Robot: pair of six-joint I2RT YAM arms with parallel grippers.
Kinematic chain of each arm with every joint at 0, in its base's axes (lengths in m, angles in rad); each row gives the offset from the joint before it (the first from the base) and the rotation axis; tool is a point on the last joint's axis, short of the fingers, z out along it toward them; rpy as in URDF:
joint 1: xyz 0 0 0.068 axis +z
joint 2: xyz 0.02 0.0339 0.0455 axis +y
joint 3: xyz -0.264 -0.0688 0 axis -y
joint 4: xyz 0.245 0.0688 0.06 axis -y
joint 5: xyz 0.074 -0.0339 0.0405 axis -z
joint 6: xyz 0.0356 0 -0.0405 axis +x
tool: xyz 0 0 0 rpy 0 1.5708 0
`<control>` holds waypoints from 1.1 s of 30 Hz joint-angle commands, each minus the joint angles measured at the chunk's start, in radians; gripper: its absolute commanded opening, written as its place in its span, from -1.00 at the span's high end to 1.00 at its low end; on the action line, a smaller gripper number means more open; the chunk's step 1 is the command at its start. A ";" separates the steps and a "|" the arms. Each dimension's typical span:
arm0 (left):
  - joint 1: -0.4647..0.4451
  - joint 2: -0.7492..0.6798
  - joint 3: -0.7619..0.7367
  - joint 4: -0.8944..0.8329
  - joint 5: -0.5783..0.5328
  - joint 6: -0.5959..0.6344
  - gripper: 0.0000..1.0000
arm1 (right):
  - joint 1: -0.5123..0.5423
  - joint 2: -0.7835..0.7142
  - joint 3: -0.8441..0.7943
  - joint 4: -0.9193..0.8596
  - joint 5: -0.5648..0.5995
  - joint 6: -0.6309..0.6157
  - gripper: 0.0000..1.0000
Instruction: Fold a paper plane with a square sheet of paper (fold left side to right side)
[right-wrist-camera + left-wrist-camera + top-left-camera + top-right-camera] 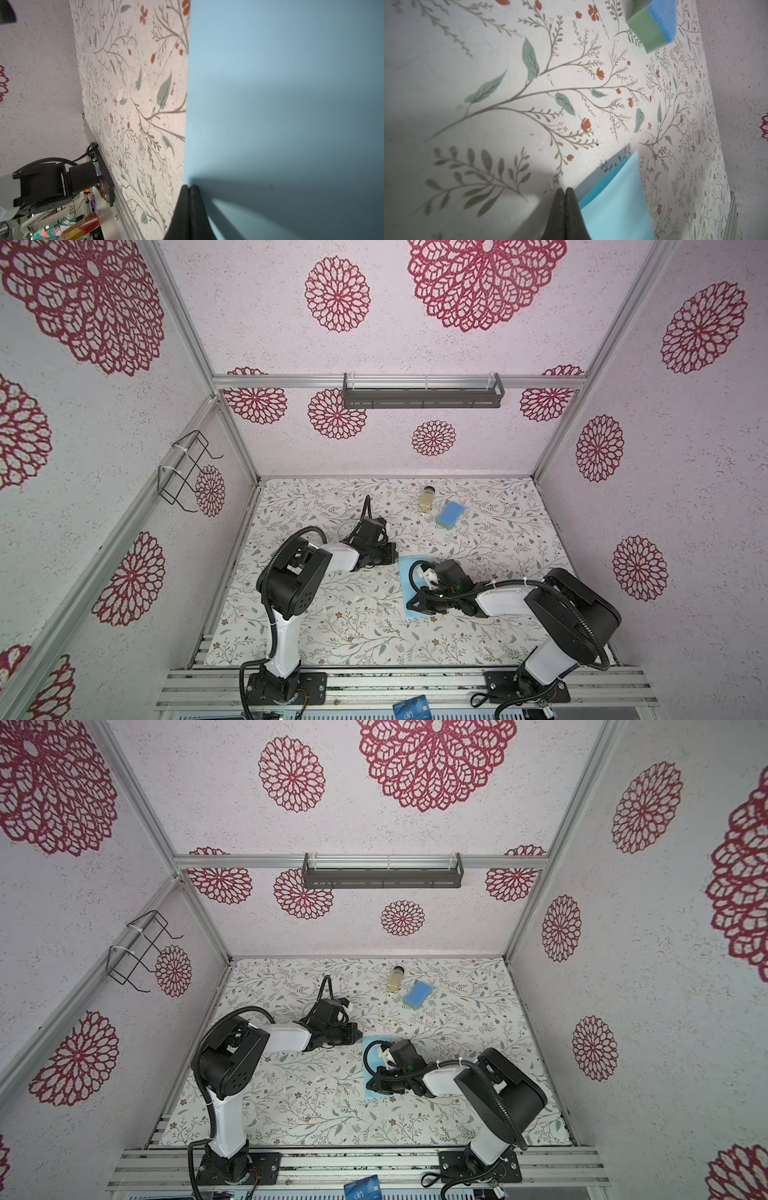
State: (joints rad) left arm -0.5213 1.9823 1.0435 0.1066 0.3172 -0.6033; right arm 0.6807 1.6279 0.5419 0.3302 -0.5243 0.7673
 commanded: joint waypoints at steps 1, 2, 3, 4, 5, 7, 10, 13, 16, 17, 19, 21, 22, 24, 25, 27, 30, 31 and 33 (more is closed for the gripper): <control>-0.017 -0.134 -0.038 -0.005 -0.004 -0.006 1.00 | -0.001 0.010 -0.040 -0.128 0.054 -0.011 1.00; -0.026 -0.160 -0.056 0.003 -0.003 -0.011 1.00 | -0.001 0.011 -0.039 -0.127 0.054 -0.012 1.00; -0.036 -0.181 -0.068 0.007 -0.004 -0.016 1.00 | -0.002 0.010 -0.039 -0.127 0.052 -0.011 1.00; -0.050 -0.199 -0.081 0.008 -0.007 -0.019 1.00 | -0.001 0.012 -0.037 -0.127 0.052 -0.011 1.00; -0.065 -0.210 -0.093 0.009 -0.010 -0.022 1.00 | -0.001 0.013 -0.037 -0.126 0.052 -0.012 1.00; -0.090 -0.221 -0.119 0.024 -0.011 -0.034 1.00 | -0.001 0.015 -0.037 -0.126 0.050 -0.013 1.00; -0.123 -0.213 -0.148 0.051 -0.016 -0.053 1.00 | -0.002 0.016 -0.037 -0.126 0.049 -0.014 1.00; -0.145 -0.189 -0.172 0.083 -0.019 -0.074 1.00 | -0.003 0.018 -0.038 -0.126 0.047 -0.014 1.00; -0.164 -0.156 -0.190 0.110 -0.020 -0.089 1.00 | -0.001 0.018 -0.037 -0.128 0.048 -0.015 1.00; -0.169 -0.145 -0.193 0.115 -0.022 -0.093 1.00 | -0.001 0.016 -0.037 -0.129 0.046 -0.016 1.00; -0.175 -0.126 -0.202 0.122 -0.033 -0.102 1.00 | -0.001 0.012 -0.037 -0.131 0.045 -0.017 1.00; -0.178 -0.111 -0.213 0.132 -0.046 -0.111 1.00 | -0.002 0.010 -0.037 -0.138 0.040 -0.022 1.00; -0.178 -0.105 -0.221 0.141 -0.049 -0.118 1.00 | -0.001 0.008 -0.038 -0.138 0.032 -0.023 1.00; -0.179 -0.097 -0.230 0.148 -0.052 -0.125 1.00 | 0.000 0.006 -0.043 -0.138 0.016 -0.025 1.00; -0.180 -0.093 -0.232 0.148 -0.055 -0.127 1.00 | 0.002 0.000 -0.047 -0.138 0.006 -0.024 1.00; -0.182 -0.089 -0.237 0.148 -0.058 -0.127 1.00 | 0.005 -0.016 -0.058 -0.146 0.001 -0.027 1.00; -0.182 -0.083 -0.244 0.148 -0.065 -0.129 1.00 | 0.009 -0.053 -0.085 -0.161 -0.001 -0.030 1.00; -0.183 -0.083 -0.244 0.149 -0.065 -0.128 1.00 | 0.009 -0.064 -0.091 -0.167 -0.004 -0.031 1.00; -0.183 -0.080 -0.244 0.151 -0.065 -0.130 1.00 | 0.011 -0.082 -0.103 -0.182 -0.013 -0.038 1.00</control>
State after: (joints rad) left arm -0.6971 1.8683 0.8177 0.2600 0.2745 -0.7216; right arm 0.6830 1.5589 0.4820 0.2974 -0.5426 0.7586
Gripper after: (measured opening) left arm 0.040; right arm 0.049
